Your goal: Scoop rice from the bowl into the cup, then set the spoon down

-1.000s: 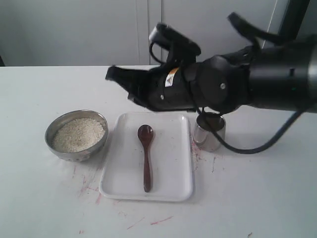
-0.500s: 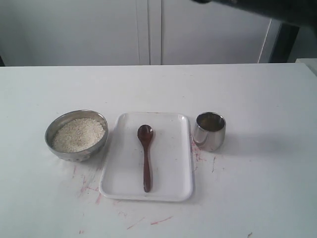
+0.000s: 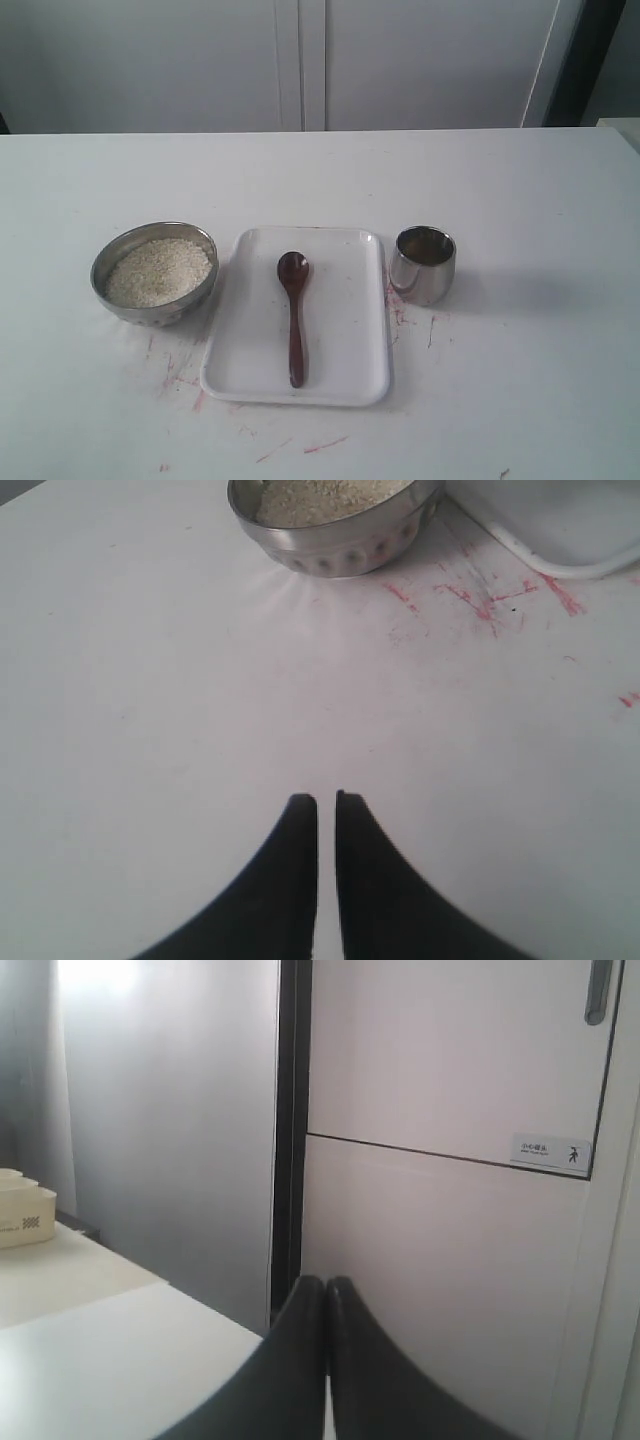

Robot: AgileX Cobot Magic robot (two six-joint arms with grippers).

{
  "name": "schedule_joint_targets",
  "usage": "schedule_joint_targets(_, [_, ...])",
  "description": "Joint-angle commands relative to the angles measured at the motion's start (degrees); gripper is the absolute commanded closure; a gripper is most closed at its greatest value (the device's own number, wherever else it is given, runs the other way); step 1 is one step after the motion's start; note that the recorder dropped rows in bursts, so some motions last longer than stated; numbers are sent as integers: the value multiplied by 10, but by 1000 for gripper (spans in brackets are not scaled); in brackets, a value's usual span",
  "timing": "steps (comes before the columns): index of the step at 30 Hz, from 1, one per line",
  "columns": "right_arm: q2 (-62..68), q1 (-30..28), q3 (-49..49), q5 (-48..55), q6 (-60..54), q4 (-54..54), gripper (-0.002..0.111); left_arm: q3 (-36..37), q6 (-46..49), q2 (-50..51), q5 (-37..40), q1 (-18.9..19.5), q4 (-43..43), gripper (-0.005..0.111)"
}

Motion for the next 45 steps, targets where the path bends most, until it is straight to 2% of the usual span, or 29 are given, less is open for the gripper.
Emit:
schedule_joint_targets(1, [-47, 0, -1, 72, -13, -2, 108, 5, -3, -2, 24, -4, 0, 92])
schedule_joint_targets(9, [-154, 0, -1, 119, -13, -2, 108, 5, -3, -2, 24, -4, 0, 92])
schedule_joint_targets(19, [-250, 0, 2, 281, -13, -2, 108, 5, -3, -2, 24, -4, 0, 92])
schedule_joint_targets(25, [-282, 0, 2, 344, -13, 7, 108, 5, -3, -2, 24, -4, 0, 92])
schedule_joint_targets(45, [-504, 0, 73, 387, -13, 30, 108, 5, -3, -2, 24, -4, 0, 92])
